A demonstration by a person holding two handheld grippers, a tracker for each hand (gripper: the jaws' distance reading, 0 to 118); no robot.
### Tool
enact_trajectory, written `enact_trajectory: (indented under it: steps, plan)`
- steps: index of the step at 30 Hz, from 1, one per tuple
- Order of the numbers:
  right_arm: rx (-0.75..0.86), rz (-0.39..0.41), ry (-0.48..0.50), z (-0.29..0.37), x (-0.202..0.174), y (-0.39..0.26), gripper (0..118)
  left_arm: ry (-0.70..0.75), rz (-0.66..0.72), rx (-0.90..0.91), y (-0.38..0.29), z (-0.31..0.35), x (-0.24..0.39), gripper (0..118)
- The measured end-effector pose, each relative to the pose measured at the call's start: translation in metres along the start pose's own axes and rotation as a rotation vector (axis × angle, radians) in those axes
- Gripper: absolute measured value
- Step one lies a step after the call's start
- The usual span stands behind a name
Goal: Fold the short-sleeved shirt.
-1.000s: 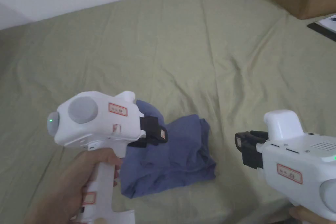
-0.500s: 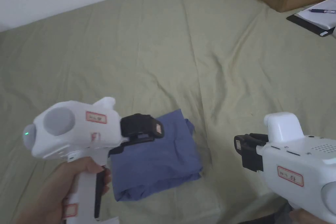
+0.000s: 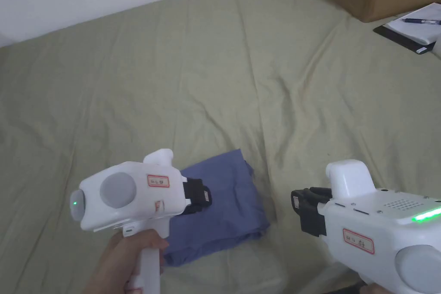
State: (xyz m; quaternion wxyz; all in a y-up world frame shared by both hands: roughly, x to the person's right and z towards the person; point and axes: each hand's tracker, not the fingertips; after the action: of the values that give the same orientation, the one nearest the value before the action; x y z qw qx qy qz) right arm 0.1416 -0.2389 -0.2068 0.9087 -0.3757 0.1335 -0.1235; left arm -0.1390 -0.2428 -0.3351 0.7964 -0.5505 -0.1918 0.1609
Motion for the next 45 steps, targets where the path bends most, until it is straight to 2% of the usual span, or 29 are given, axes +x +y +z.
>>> enact_trajectory:
  steps: [2, 6, 9, 11, 15, 19, 20, 21, 22, 24, 25, 27, 29, 32, 35, 41, 43, 44, 45]
  plan:
    - [0.002, 0.006, -0.016, 0.005, 0.005, -0.002, 0, 0.000, -0.025, 0.015, 0.002, -0.006, 0.007, 3]
    - [-0.003, -0.030, -0.040, 0.009, 0.019, -0.005, 0, -0.028, -0.086, -0.114, -0.005, -0.039, 0.032, 3]
    - [0.004, -0.046, -0.047, 0.013, 0.022, -0.007, 0, 0.004, -0.110, -0.152, -0.017, -0.062, 0.043, 3]
    - [0.004, -0.042, -0.047, 0.015, 0.020, -0.006, 0, -0.028, -0.127, -0.152, -0.023, -0.064, 0.048, 3]
    - [-0.006, 0.005, -0.032, 0.010, 0.009, 0.002, 0, -0.164, -0.098, -0.146, -0.025, -0.043, 0.046, 3]
    - [-0.028, 0.073, 0.053, -0.009, -0.015, 0.017, 0, -0.248, -0.020, 0.008, -0.023, 0.023, 0.011, 5]
    - [-0.045, 0.098, 0.093, -0.018, -0.023, 0.022, 0, -0.270, 0.028, 0.040, -0.024, 0.038, -0.006, 12]
    - [-0.062, 0.117, 0.109, -0.029, -0.032, 0.026, 0, -0.297, 0.073, 0.064, -0.025, 0.052, -0.025, 36]
    - [-0.075, 0.146, 0.107, -0.041, -0.043, 0.029, 0, -0.300, 0.112, 0.080, -0.025, 0.066, -0.047, 65]
    - [-0.090, 0.230, 0.112, -0.068, -0.064, 0.035, 0, -0.303, 0.192, 0.112, -0.032, 0.082, -0.084, 116]
    - [-0.097, 0.248, 0.112, -0.081, -0.072, 0.036, 0, -0.291, 0.222, 0.117, -0.036, 0.086, -0.098, 118]
    - [-0.109, 0.234, 0.139, -0.108, -0.084, 0.037, 0, -0.297, 0.336, 0.140, -0.046, 0.095, -0.128, 118]
    - [-0.140, 0.231, 0.148, -0.131, -0.091, 0.031, 0, -0.376, 0.471, 0.140, -0.054, 0.085, -0.159, 118]
    - [-0.200, 0.289, 0.066, -0.153, -0.090, 0.013, 0, -0.432, 0.642, 0.084, -0.058, 0.058, -0.181, 118]
    - [-0.150, 0.234, 0.101, -0.146, -0.082, 0.009, 0, -0.524, 0.634, 0.029, -0.050, 0.025, -0.187, 118]
    - [-0.156, 0.202, 0.106, -0.146, -0.077, 0.010, 0, -0.680, 0.558, -0.073, -0.013, -0.026, -0.158, 118]
    - [-0.153, 0.200, 0.101, -0.144, -0.078, 0.009, 0, -0.628, 0.533, -0.110, -0.004, -0.031, -0.144, 117]
    - [-0.152, 0.198, 0.099, -0.144, -0.078, 0.009, 0, -0.585, 0.456, -0.111, 0.000, -0.029, -0.137, 112]
    - [-0.150, 0.193, 0.095, -0.142, -0.078, 0.010, 0, -0.496, 0.385, -0.101, 0.002, -0.024, -0.130, 76]
